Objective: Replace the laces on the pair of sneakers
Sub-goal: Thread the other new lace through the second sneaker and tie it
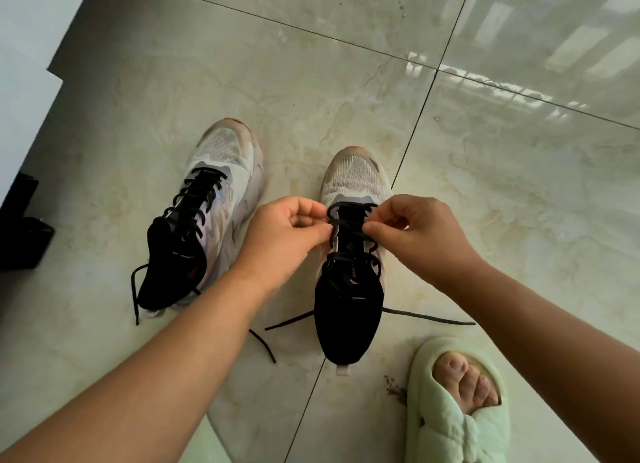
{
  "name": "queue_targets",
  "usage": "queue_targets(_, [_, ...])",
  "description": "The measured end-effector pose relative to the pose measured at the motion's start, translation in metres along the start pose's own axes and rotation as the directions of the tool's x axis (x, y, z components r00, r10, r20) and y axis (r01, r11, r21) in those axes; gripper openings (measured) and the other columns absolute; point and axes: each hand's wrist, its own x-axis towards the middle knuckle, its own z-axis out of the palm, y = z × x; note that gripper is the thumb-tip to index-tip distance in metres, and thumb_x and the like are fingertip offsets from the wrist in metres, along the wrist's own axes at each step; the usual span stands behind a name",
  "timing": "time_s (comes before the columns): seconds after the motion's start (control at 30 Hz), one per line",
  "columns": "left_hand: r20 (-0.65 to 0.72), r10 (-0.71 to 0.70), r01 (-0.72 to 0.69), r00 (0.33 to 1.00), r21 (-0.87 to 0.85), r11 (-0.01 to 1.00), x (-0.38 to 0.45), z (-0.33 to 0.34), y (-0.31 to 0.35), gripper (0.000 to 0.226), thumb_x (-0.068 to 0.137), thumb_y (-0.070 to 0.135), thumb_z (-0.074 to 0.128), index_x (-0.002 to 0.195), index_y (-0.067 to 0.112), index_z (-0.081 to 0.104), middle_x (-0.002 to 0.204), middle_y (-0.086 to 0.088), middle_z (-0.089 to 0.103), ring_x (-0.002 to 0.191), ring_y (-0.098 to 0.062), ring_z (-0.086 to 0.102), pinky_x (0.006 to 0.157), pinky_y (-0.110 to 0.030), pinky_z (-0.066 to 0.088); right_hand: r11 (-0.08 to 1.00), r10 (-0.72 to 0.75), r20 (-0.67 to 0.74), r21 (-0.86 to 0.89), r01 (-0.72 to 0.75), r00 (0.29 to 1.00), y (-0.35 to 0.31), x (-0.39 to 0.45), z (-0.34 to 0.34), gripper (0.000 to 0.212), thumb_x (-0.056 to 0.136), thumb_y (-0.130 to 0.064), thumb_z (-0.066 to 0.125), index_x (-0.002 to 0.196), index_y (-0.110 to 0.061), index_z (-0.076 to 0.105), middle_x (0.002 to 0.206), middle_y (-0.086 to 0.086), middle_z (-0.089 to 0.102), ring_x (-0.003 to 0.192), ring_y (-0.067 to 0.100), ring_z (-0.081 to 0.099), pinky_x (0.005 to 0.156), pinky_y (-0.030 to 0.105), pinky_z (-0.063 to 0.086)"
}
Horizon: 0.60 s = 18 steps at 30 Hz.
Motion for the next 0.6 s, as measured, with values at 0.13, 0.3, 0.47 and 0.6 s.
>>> queue_targets(0.13, [-0.045, 0.076, -0.073, 0.996, 0.049, 0.996, 0.000, 0.009, 0.000, 0.032, 0.075, -0.002, 0.070, 0.084, 0.025, 0.057, 0.065, 0.008, 0.061, 0.057, 0.000, 0.054, 0.060, -0.009, 0.043, 0.983, -0.034, 0.051, -0.180, 0.043, 0.998, -0.006, 0.004, 0.004, 0.017, 0.074, -0.016, 0.071, 0.067, -0.025, 0.059, 0.067, -0.009, 0.061, 0.065, 0.008, 0.059, 0.061, 0.021, 0.049])
queue_targets(0.3, [-0.161, 0.261, -0.213, 0.952, 0.263, 0.941, -0.006, 0.016, -0.003, 0.029, 0.080, 0.003, 0.064, 0.082, 0.030, 0.056, 0.067, 0.012, 0.057, 0.057, 0.002, 0.050, 0.060, -0.007, 0.041, 0.994, -0.027, -0.102, -0.111, 0.016, 0.994, 0.000, 0.001, 0.007, 0.010, 0.074, -0.010, 0.058, 0.066, -0.015, 0.058, 0.059, -0.005, 0.058, 0.054, 0.007, 0.052, 0.047, 0.015, 0.040])
queue_targets(0.47, [-0.267, 0.274, -0.174, 0.924, 0.345, 0.922, -0.008, 0.010, -0.008, 0.018, 0.085, 0.007, 0.060, 0.080, 0.023, 0.066, 0.067, 0.013, 0.059, 0.057, 0.003, 0.052, 0.058, -0.008, 0.041, 0.997, 0.082, -0.229, 0.015, -0.080, 0.970, 0.016, -0.005, 0.004, 0.007, 0.077, -0.010, 0.053, 0.072, -0.009, 0.057, 0.070, 0.010, 0.064, 0.064, 0.023, 0.059, 0.045, 0.018, 0.041])
queue_targets(0.6, [-0.267, 0.152, -0.080, 0.952, 0.263, 0.962, -0.006, 0.012, -0.009, 0.027, 0.086, 0.007, 0.057, 0.074, 0.031, 0.057, 0.064, 0.013, 0.056, 0.054, 0.003, 0.050, 0.058, -0.011, 0.038, 0.999, 0.025, -0.217, 0.028, -0.019, 0.976, 0.015, -0.007, 0.004, 0.008, 0.078, -0.005, 0.054, 0.072, -0.010, 0.055, 0.064, 0.002, 0.058, 0.053, 0.005, 0.046, 0.043, 0.010, 0.035])
